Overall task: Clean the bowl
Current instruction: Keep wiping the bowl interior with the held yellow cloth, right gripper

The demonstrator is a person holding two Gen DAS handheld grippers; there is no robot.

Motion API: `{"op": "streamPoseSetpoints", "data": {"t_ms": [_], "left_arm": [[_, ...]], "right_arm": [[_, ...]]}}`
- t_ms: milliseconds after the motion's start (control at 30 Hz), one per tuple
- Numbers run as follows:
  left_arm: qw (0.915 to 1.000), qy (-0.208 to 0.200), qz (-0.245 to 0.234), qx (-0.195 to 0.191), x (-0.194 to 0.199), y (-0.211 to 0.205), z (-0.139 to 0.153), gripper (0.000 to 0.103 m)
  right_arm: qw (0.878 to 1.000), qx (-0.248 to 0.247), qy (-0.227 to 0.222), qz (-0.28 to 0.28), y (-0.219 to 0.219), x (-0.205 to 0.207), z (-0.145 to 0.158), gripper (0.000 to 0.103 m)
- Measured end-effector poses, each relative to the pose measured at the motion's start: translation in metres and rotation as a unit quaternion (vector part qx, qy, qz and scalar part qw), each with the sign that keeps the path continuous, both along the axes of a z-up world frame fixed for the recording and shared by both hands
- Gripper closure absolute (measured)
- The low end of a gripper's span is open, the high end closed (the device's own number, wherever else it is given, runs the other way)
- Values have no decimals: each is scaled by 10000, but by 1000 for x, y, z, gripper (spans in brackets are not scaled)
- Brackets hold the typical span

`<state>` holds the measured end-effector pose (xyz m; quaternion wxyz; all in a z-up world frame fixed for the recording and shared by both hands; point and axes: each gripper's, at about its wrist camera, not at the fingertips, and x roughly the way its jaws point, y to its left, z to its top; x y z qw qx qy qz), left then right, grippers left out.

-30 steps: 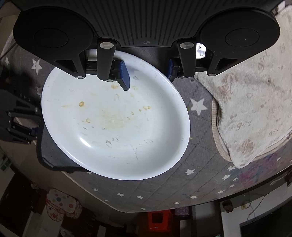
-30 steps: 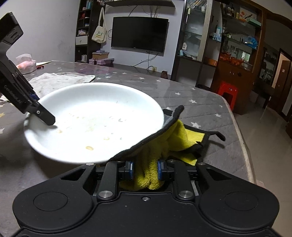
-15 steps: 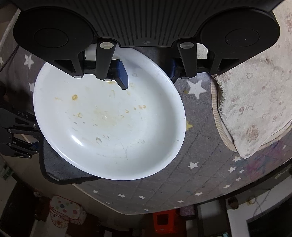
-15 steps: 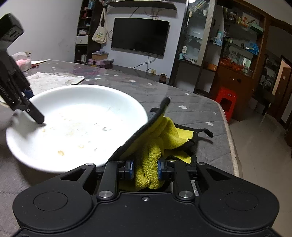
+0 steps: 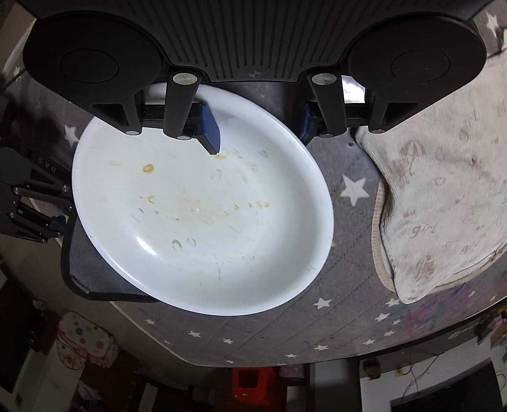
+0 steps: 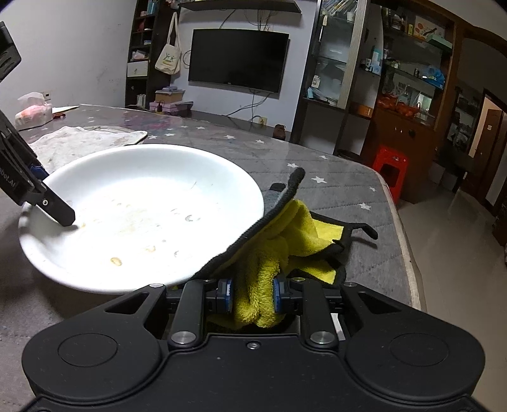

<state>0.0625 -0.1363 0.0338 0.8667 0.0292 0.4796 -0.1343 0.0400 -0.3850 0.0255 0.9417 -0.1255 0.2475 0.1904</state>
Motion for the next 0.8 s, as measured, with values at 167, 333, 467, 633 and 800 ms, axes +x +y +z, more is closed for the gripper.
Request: {"op": "streamPoseSetpoints", "data": {"t_ms": [167, 333, 467, 633, 800], "left_arm": [[9999, -79, 71, 34, -6, -3, 1, 52], [9999, -115, 71, 29, -9, -2, 2, 53], [9999, -119, 54, 41, -11, -2, 2, 53], [9999, -146, -35, 81, -14, 1, 2, 53], [9998, -162, -94, 107, -15, 5, 2, 54]], "right_arm": [[10000, -14, -6, -22, 4, -12, 0, 79], [10000, -23, 2, -20, 8, -27, 0, 78], [10000, -17, 14, 11, 12, -39, 1, 78], [10000, -29, 28, 62, 17, -50, 2, 79], [9999, -53, 66, 148, 22, -63, 4, 78]]}}
